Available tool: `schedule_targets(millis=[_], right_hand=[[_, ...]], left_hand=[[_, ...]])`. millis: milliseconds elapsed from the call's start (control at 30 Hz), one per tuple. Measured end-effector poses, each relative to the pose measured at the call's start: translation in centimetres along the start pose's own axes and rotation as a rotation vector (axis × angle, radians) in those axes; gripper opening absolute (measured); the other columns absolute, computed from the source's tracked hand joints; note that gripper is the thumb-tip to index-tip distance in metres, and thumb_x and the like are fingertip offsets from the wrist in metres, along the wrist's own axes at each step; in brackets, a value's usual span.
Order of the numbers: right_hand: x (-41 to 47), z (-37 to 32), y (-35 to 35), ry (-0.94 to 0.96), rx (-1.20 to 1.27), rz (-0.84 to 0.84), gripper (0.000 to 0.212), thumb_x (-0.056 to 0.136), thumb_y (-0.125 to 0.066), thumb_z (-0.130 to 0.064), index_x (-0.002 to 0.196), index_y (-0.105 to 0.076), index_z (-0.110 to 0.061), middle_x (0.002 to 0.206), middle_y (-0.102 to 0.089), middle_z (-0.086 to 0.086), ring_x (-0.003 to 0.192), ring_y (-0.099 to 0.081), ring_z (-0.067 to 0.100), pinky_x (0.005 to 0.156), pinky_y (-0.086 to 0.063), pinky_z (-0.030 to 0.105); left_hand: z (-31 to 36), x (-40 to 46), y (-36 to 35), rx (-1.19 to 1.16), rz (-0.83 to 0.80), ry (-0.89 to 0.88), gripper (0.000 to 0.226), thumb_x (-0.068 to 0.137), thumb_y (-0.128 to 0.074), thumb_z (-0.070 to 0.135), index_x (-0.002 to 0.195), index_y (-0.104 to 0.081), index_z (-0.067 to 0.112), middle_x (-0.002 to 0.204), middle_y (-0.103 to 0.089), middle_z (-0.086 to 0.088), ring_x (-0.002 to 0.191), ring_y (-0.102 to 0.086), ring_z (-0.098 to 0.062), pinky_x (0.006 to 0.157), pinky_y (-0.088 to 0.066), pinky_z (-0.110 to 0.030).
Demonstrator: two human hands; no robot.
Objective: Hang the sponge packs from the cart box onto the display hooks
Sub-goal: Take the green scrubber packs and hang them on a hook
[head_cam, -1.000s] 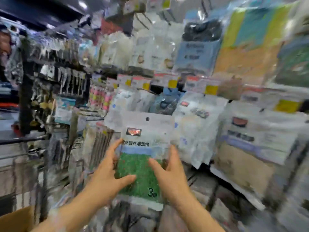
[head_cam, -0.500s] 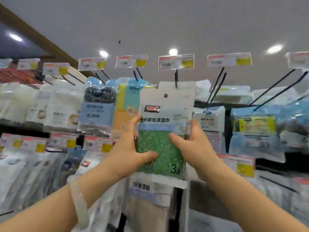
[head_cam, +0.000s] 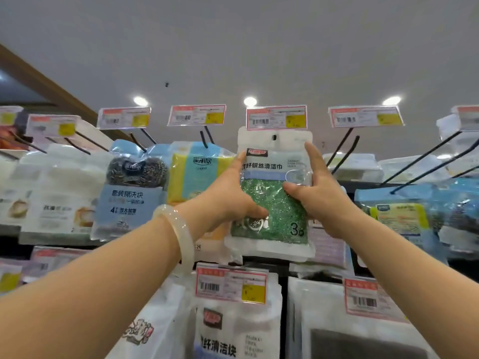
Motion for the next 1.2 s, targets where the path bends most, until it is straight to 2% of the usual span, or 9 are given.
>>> schedule_targets(millis=[100,233,467,600,667,767,933,1067,1200], right_hand=[[0.9,-0.3,0.4,-0.039,-0.020,-0.057,0.079,0.087,-0.058,-0.008,0.138,-0.019,-0.053,0.143,-0.040,0.002,0.110,-0.058,0.028,0.085,-0.055,0.049],[1.5,-0.7,1.1,-0.132,-0.015,-0.130,0.081,0.085,-0.060,-0.003,0.139,-0.023,-0.051,0.128,-0.047,0.007,0.084,-0.064,0.025,0.046,-0.055,0.028],[2.3,-1.4,2.0,-0.154,-0.143,-0.140,0.087,0.080,-0.063,-0.002,0.141,-0.022,-0.047,0.103,-0.055,0.000,0.073,-0.062,0.018,0.039,-0.047,0.019],[2.5,-1.5,2.0,-0.183,-0.210,-0.149,0.090,0.078,-0.066,-0.007,0.142,-0.018,-0.047,0.107,-0.055,0.000,0.078,-0.064,0.023,0.044,-0.052,0.025],[2.3,-1.2,1.7,-0.215,-0.297,-0.175,0.091,0.077,-0.067,-0.010,0.143,-0.015,-0.045,0.127,-0.045,-0.001,0.085,-0.065,0.026,0.050,-0.055,0.030],[1.8,-0.5,0.7,-0.251,-0.430,-0.190,0.091,0.081,-0.064,-0.010,0.146,-0.009,-0.041,0.152,-0.025,0.001,0.083,-0.063,0.021,0.054,-0.057,0.030],[1.4,0.2,-0.9,-0.197,-0.908,-0.144,0.071,0.086,-0.058,-0.027,0.146,-0.020,-0.031,0.145,-0.027,0.014,0.122,-0.045,0.033,0.103,-0.039,0.039],[-0.4,0.7,-1.6,-0.264,-1.051,-0.159,0.056,0.084,-0.059,-0.042,0.135,-0.040,-0.029,0.140,-0.018,0.013,0.127,-0.030,0.037,0.108,-0.031,0.046],[-3.3,-0.3,-3.0,0.006,-0.984,-0.086,0.050,0.082,-0.061,-0.039,0.127,-0.049,-0.022,0.135,-0.029,0.013,0.127,-0.028,0.035,0.107,-0.029,0.044]], left_hand=[[0.4,1.0,0.2,0.042,-0.035,-0.001,0.125,0.062,-0.083,0.006,0.146,0.003,0.040,0.154,-0.020,-0.003,0.128,-0.041,-0.031,0.102,-0.043,-0.047],[0.7,1.8,0.3,0.131,-0.080,0.018,0.132,0.059,-0.084,0.007,0.143,0.012,0.043,0.151,-0.026,-0.005,0.122,-0.045,-0.030,0.098,-0.046,-0.047],[1.3,3.3,0.4,0.234,-0.171,0.122,0.142,0.055,-0.087,0.012,0.137,0.023,0.049,0.143,-0.035,-0.008,0.093,-0.057,-0.023,0.075,-0.058,-0.040],[1.4,4.1,0.3,0.267,-0.213,0.159,0.143,0.051,-0.088,0.012,0.139,0.020,0.047,0.129,-0.042,-0.008,0.078,-0.054,-0.017,0.053,-0.056,-0.028],[1.0,4.1,-0.1,0.277,-0.236,0.203,0.141,0.051,-0.087,0.010,0.142,0.014,0.044,0.118,-0.048,-0.006,0.084,-0.059,-0.023,0.059,-0.058,-0.033],[0.0,3.7,-1.1,0.386,-0.205,0.241,0.132,0.058,-0.085,0.012,0.144,0.011,0.039,0.133,-0.046,-0.012,0.091,-0.060,-0.027,0.072,-0.058,-0.040],[-2.1,3.3,-2.6,0.723,-0.038,0.176,0.098,0.077,-0.073,0.020,0.146,-0.003,0.032,0.138,-0.038,-0.016,0.105,-0.054,-0.030,0.086,-0.049,-0.036],[-3.1,1.8,-2.3,0.686,0.012,0.152,0.073,0.080,-0.066,0.016,0.141,-0.026,0.026,0.134,-0.040,-0.014,0.097,-0.050,-0.027,0.076,-0.046,-0.033],[-2.7,-1.6,-1.4,0.532,0.085,0.001,0.067,0.077,-0.072,0.020,0.136,-0.040,0.022,0.130,-0.049,-0.005,0.099,-0.050,-0.018,0.075,-0.041,-0.023]])
Point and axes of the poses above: each hand's wrist, its own x-axis towards the middle knuckle, its own y-axis out of the back of the hand, z = x × y, the point moved 4 cm from there along x, towards the middle knuckle
